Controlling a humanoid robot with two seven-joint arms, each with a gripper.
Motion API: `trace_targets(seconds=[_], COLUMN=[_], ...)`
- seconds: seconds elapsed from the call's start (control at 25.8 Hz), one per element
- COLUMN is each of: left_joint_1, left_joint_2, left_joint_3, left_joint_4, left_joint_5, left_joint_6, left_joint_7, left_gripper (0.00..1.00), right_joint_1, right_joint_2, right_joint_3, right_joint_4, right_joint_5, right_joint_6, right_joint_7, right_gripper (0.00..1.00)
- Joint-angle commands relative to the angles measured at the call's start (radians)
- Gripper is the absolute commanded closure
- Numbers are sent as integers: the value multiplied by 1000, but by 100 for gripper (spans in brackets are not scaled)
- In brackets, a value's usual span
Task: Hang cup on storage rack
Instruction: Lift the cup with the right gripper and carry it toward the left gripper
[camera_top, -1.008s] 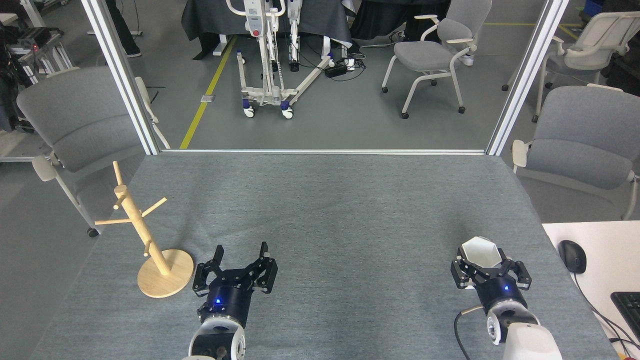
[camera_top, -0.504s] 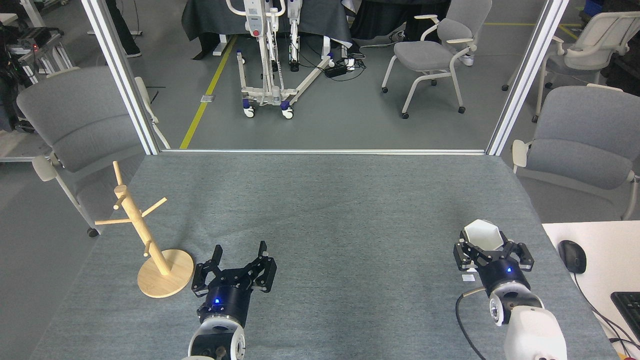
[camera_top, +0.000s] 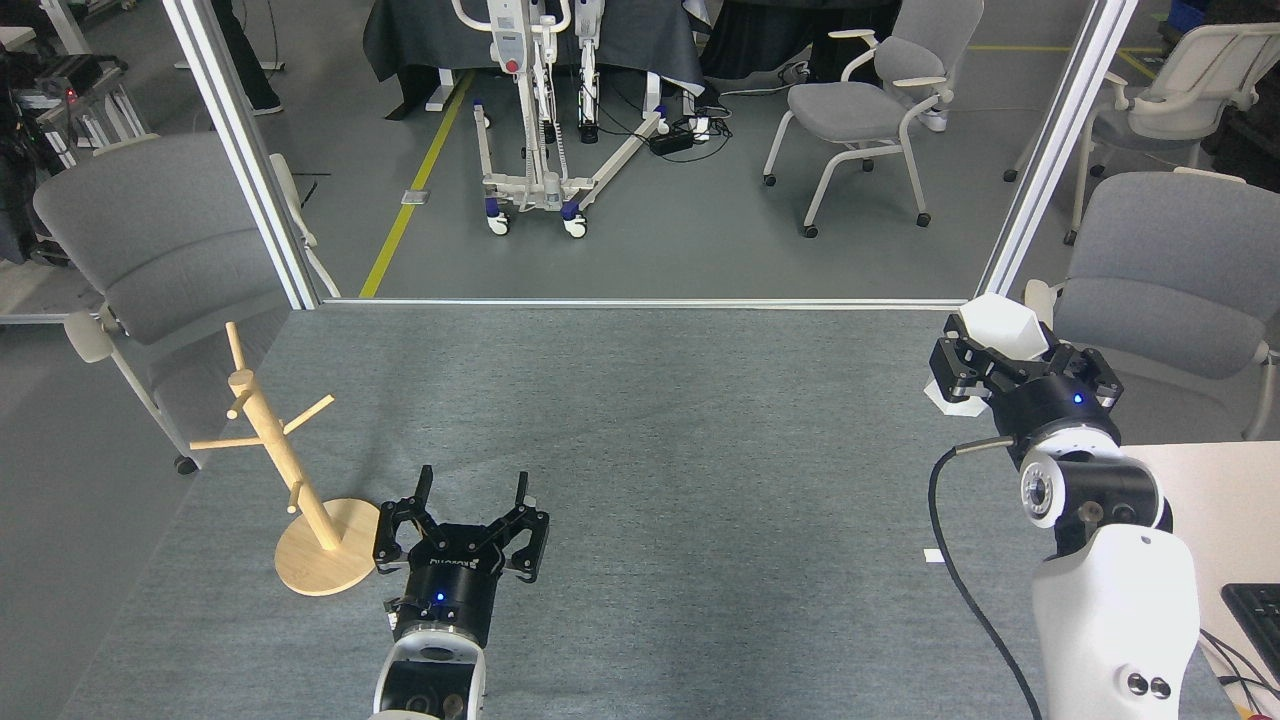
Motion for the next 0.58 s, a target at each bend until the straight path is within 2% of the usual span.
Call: trace_targets(seconds=[0.0,0.16,0.31,0.39,0.54], left_joint_1=[8,46,72,55,-55], left_joint_2=[0,4,3,-3,-5], left_joint_3=[-14,-75,-155,-181,-215], left_joint_4=[-4,-38,-90,-90,-59], left_joint_5=[-44,-46,-46,-46,-49], left_joint_6=[-8,-34,-177,-241,-311], left_joint_7=[5,25,28,20,-12], left_gripper=[1,1,1,1,1], right_joint_1=[6,6,3,6,12], right_joint_2=[40,51,65,98,98], right_joint_3=[71,266,462,539,722], right_joint_4=[-126,-167,-167,-166,-155], right_joint_5=[-2,18,130,176,202], right_joint_6=[97,321,598,696,848], right_joint_7=[94,98,100,100,135], right_gripper=[77,82,81,81,81])
